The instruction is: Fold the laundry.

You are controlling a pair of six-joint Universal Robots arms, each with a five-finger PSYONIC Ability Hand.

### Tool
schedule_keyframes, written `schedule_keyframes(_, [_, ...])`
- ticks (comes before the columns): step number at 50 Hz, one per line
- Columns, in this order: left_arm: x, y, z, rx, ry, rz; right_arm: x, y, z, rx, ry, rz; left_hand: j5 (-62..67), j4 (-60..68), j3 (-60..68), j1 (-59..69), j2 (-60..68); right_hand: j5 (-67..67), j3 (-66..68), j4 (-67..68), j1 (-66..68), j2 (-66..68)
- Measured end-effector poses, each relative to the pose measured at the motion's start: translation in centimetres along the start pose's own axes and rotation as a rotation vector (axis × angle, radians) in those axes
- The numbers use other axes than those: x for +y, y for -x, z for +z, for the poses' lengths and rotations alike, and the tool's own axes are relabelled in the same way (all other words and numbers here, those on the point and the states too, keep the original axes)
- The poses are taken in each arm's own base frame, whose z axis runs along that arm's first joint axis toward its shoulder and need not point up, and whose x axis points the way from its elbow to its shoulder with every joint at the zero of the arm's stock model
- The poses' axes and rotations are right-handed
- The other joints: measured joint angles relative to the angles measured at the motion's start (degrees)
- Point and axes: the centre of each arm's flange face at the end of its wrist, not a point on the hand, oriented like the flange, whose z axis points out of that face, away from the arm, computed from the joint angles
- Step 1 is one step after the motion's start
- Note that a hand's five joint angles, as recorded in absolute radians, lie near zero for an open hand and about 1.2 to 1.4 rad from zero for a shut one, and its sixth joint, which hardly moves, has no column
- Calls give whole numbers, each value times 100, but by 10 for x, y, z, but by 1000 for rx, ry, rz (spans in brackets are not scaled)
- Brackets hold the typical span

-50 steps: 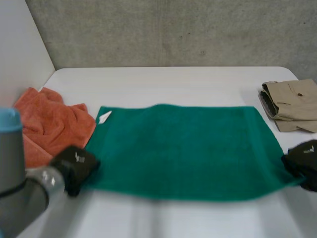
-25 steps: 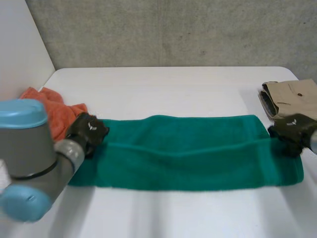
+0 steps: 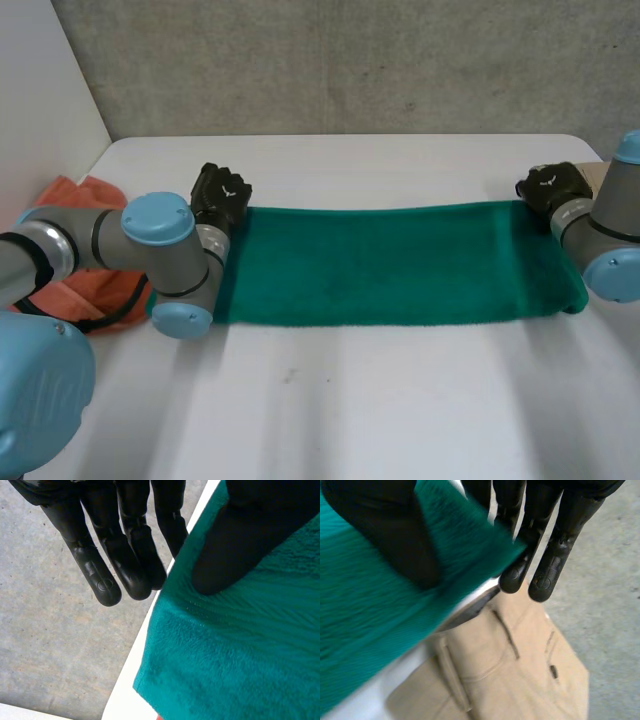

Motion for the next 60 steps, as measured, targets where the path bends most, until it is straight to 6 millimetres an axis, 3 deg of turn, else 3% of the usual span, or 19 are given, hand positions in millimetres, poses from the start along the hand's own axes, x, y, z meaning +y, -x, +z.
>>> schedule_keyframes(2, [0,-2,1,-1,-4,-1,-1,0,3,17,-3,-2,-697,-711,-702,-799,-598,-796,-944,-824,-814,-981])
schedule_keyframes(3, [0,-4,0,1,-9,-1,-1,0,5,39,2,-4,-2763,-2794,-2732,-3198,-2784,-2398,-2437,-2426,-2192,-2605])
schedule_keyframes(4, [0,-5,0,2,-11,-2,-2,0,5,45,5,-4,-2763,-2794,-2732,-3198,-2784,-3050,-3109,-3111,-2550,-3151])
schedule_keyframes(5, [-2,-8,-2,2,-21,-3,-3,0,4,57,16,0,-4342,-4555,-4449,-4584,-4446,-3614,-3738,-3720,-2788,-3716])
schedule_keyframes(7, [-6,-8,-5,-2,-35,-5,-4,0,1,66,31,10,-4662,-4967,-4890,-4653,-4824,-3801,-3939,-3873,-2819,-3875])
schedule_keyframes(13, [-22,4,-17,-33,-74,-19,-17,-6,-26,49,33,80,-4662,-4996,-4915,-4653,-4874,-3813,-3939,-3873,-2819,-3874])
schedule_keyframes(18, [-30,19,-39,-34,-68,-44,-27,-12,-68,-40,9,143,-4662,-4996,-4915,-4653,-4875,-3813,-3939,-3873,-2819,-3874])
schedule_keyframes(27, [-33,31,-92,23,-18,-183,8,6,-117,-215,98,194,-4661,-4996,-4915,-4653,-4875,-3794,-3901,-3862,-2800,-3844])
schedule_keyframes(31, [-31,29,-105,43,-1,-223,20,12,-122,-236,121,191,-4661,-4996,-4915,-4653,-4875,-3583,-3655,-3720,-2718,-3624])
schedule_keyframes(32, [-30,28,-110,52,5,-236,26,15,-121,-238,126,182,-4662,-4996,-4915,-4653,-4875,-2826,-2803,-2855,-1923,-2748])
schedule_keyframes(35, [-29,26,-113,60,10,-246,34,20,-117,-236,130,164,-4662,-4996,-4915,-4653,-4875,-2265,-2209,-2253,-1386,-2178])
schedule_keyframes(36, [-29,25,-114,62,11,-247,39,22,-113,-232,130,150,-4662,-4996,-4915,-4653,-4875,-1322,-1219,-1265,-521,-1154])
schedule_keyframes(38, [-29,25,-114,63,12,-247,41,23,-111,-231,129,145,-4662,-4996,-4915,-4653,-4875,-1134,-1021,-1072,-351,-954])
schedule_keyframes(39, [-29,25,-114,62,11,-246,47,26,-105,-221,129,126,-4662,-4996,-4915,-4653,-4875,-208,-86,-138,376,11])
schedule_keyframes(42, [-28,25,-113,62,12,-246,50,26,-102,-214,132,118,-4662,-4996,-4915,-4653,-4875,-208,-86,-138,376,11])
schedule_keyframes(43, [-28,25,-112,59,12,-244,57,23,-97,-184,147,106,-4662,-4996,-4915,-4653,-4875,1383,1510,1500,1558,1592])
schedule_keyframes(47, [-28,28,-111,51,11,-243,64,11,-94,-137,170,102,-4661,-4996,-4915,-4653,-4875,1459,1597,1605,1559,1621])
schedule_keyframes(56, [-36,46,-116,14,-4,-252,86,-67,-113,54,246,-12,-4661,-4996,-4915,-4653,-4875,1459,1598,1606,1569,1621])
schedule_keyframes(60, [-38,51,-120,5,-8,-255,96,-89,-116,103,280,-82,-4662,-4996,-4915,-4653,-4875,1472,1597,1606,1610,1621])
